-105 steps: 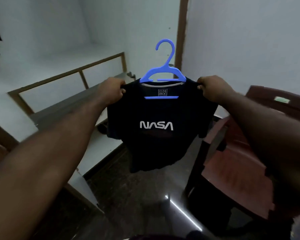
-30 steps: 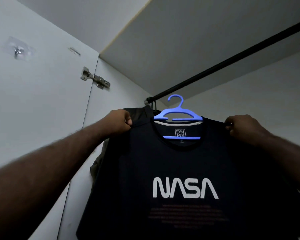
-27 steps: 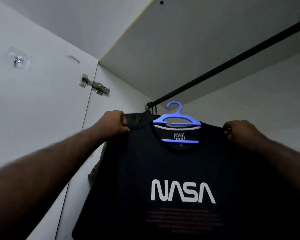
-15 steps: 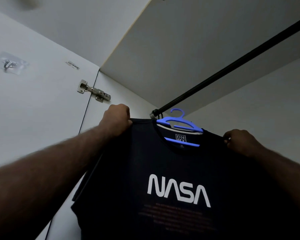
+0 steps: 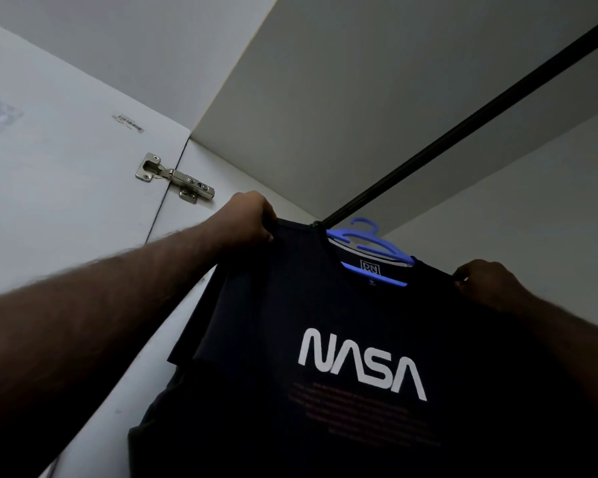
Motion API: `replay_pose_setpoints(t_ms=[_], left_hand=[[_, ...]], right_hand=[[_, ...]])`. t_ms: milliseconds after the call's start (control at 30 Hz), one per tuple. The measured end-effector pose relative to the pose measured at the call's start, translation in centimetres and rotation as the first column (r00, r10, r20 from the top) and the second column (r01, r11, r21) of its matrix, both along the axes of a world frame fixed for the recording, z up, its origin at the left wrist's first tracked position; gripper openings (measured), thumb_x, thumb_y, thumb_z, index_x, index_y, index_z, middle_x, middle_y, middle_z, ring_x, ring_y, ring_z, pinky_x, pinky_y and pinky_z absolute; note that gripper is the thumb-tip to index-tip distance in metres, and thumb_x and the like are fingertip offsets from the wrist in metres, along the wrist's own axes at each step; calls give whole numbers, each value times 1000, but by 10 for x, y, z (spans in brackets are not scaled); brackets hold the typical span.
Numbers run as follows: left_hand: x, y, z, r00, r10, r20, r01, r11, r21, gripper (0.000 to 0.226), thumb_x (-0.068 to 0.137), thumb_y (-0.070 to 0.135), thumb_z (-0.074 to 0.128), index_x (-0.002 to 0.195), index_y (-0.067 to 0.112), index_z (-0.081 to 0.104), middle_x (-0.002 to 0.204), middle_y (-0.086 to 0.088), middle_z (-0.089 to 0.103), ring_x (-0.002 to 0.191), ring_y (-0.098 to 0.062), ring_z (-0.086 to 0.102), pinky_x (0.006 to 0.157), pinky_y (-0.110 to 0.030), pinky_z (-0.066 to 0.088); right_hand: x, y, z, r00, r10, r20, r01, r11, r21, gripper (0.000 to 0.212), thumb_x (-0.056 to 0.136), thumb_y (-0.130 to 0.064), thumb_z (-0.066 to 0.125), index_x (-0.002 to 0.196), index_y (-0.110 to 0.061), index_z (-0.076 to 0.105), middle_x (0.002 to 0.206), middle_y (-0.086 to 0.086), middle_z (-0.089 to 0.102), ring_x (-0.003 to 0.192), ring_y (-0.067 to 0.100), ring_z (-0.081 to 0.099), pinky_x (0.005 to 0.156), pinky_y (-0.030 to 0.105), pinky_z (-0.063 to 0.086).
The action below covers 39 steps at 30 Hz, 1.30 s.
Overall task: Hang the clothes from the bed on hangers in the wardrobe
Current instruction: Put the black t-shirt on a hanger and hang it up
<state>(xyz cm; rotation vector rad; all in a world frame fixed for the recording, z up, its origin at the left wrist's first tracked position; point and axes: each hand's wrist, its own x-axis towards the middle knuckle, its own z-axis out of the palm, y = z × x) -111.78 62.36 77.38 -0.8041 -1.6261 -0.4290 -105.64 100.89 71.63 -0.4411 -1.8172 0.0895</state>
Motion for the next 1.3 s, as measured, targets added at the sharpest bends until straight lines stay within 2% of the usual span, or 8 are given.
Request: replay_pose_setpoints(t_ms=[333, 433, 733, 967, 1067, 1167, 1233, 1300], left_hand=[[-14, -10, 28, 990, 98, -100, -95, 995, 41, 36, 76, 2, 72, 112, 8, 71, 113, -16, 69, 107, -30, 62, 93, -32, 48], [-16, -25, 24, 984, 135, -119, -134, 991, 17, 36, 77, 3, 75, 113, 7, 72, 111, -13, 71, 109, -28, 62, 92, -27, 45], [-20, -41, 9, 983, 124, -134, -125, 992, 3, 36, 76, 8, 80, 111, 9, 73, 110, -11, 72, 107, -23, 64, 90, -22, 43], [-12, -33, 1, 981, 87, -175, -85, 996, 14, 34, 78, 13, 79, 112, 10, 72, 111, -10, 71, 111, -24, 60, 94, -27, 44], [-12, -34, -3, 989, 59, -135, -53, 997, 47, 36, 79, 15, 79, 114, 10, 71, 113, -10, 70, 111, -24, 60, 91, -24, 43], [-14, -36, -12, 987, -164, 8, 160, 975, 157, 54, 75, 20, 83, 123, 11, 61, 116, -10, 63, 105, -24, 62, 90, -32, 52], [-11, -38, -21, 939, -311, 150, 267, 929, 258, 65, 71, 22, 86, 126, 12, 52, 114, -12, 59, 100, -25, 63, 79, -36, 56], [-3, -43, -28, 874, -379, 305, 293, 911, 291, 60, 73, 20, 85, 123, 5, 55, 109, -18, 65, 96, -29, 67, 69, -34, 56]], right_hand=[[-42, -21, 27, 997, 50, -65, -49, 999, 18, 24, 93, -14, 58, 111, -5, 71, 119, 20, 66, 111, 38, 59, 89, 37, 47], [-62, -29, 24, 991, 105, -80, -102, 994, 34, 25, 95, -13, 55, 113, -3, 70, 119, 19, 66, 112, 38, 59, 90, 37, 47], [-100, -32, 17, 982, 178, -67, -175, 983, 49, 23, 95, -11, 57, 112, -4, 71, 118, 19, 67, 108, 38, 61, 88, 37, 47], [-110, -25, 17, 977, 203, -73, -204, 979, -14, 28, 95, -11, 58, 121, -5, 65, 126, 19, 63, 112, 38, 59, 91, 37, 45], [-110, -31, 15, 968, 220, -117, -231, 969, -86, 27, 94, -17, 59, 119, -11, 66, 125, 18, 62, 112, 38, 58, 97, 43, 47], [-104, -41, 13, 951, 210, -226, -255, 948, -191, 40, 93, -26, 61, 132, -17, 57, 133, 16, 56, 121, 37, 53, 105, 47, 41], [-99, -51, 14, 930, 239, -279, -285, 949, -135, 41, 92, -27, 61, 131, -13, 57, 131, 18, 59, 120, 37, 54, 103, 45, 43], [-91, -67, 12, 912, 276, -304, -297, 954, -24, 35, 92, -26, 61, 124, -9, 62, 122, 18, 64, 113, 36, 58, 95, 40, 47]])
